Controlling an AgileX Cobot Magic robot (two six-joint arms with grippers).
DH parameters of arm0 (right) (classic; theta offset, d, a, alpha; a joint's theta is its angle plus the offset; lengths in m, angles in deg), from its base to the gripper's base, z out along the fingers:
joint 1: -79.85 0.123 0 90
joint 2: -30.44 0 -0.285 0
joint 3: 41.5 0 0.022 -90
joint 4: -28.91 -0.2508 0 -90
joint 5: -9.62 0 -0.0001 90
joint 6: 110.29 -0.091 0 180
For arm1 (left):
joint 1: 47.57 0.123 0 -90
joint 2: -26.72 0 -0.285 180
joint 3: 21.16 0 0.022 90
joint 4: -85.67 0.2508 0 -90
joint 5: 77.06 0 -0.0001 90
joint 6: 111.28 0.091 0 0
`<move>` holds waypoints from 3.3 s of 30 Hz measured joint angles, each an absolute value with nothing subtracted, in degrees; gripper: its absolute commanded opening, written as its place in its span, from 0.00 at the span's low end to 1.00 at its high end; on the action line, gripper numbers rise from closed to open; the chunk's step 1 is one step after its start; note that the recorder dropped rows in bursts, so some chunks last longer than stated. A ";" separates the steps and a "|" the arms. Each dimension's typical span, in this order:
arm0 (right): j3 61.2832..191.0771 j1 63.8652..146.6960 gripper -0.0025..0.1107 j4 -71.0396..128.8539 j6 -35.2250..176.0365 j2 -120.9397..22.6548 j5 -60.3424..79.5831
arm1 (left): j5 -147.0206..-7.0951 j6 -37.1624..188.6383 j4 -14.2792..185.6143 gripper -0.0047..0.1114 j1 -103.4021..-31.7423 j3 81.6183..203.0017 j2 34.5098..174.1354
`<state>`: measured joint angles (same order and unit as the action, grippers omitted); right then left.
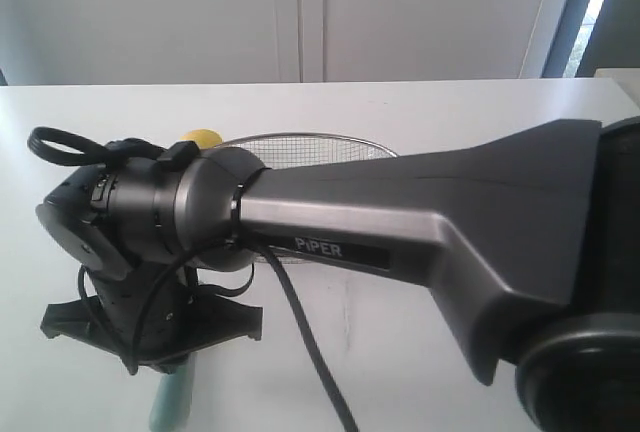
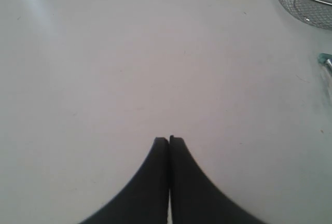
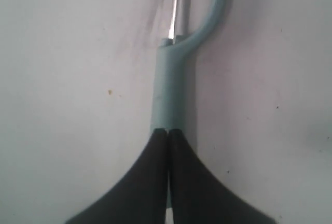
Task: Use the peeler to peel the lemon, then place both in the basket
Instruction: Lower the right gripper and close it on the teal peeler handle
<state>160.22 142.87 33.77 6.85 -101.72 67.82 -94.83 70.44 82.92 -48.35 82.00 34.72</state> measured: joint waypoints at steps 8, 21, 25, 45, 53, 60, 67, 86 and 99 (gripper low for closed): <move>160.22 142.87 0.29 33.65 6.49 -102.77 66.32 | -94.83 70.44 82.92 0.04 -48.35 82.00 34.72; 160.22 142.87 0.36 33.65 6.39 -104.66 65.94 | -94.83 70.44 82.92 0.04 -48.35 82.00 34.72; 160.22 142.87 0.36 33.65 6.39 -105.03 65.82 | -94.83 70.44 82.92 0.04 -48.35 82.00 34.72; 160.50 142.87 0.02 32.42 6.39 -106.32 65.77 | -94.83 70.44 82.92 0.04 -48.35 82.00 34.72; 160.50 142.87 0.02 32.85 6.50 -106.32 65.77 | -94.83 70.44 82.92 0.04 -48.35 82.00 34.72; 160.50 142.87 0.02 33.44 6.50 -105.98 65.96 | -94.83 70.44 82.92 0.04 -48.35 82.00 34.72; 160.50 142.87 0.02 33.92 6.92 -103.80 67.07 | -94.83 70.44 82.92 0.04 -48.35 82.00 34.72; 160.50 142.87 0.02 36.92 13.63 -97.19 67.79 | -94.83 70.44 82.92 0.04 -48.35 82.00 34.72; 160.50 142.76 0.02 38.34 25.10 -91.53 68.32 | -94.83 70.44 82.92 0.04 -48.35 82.00 34.72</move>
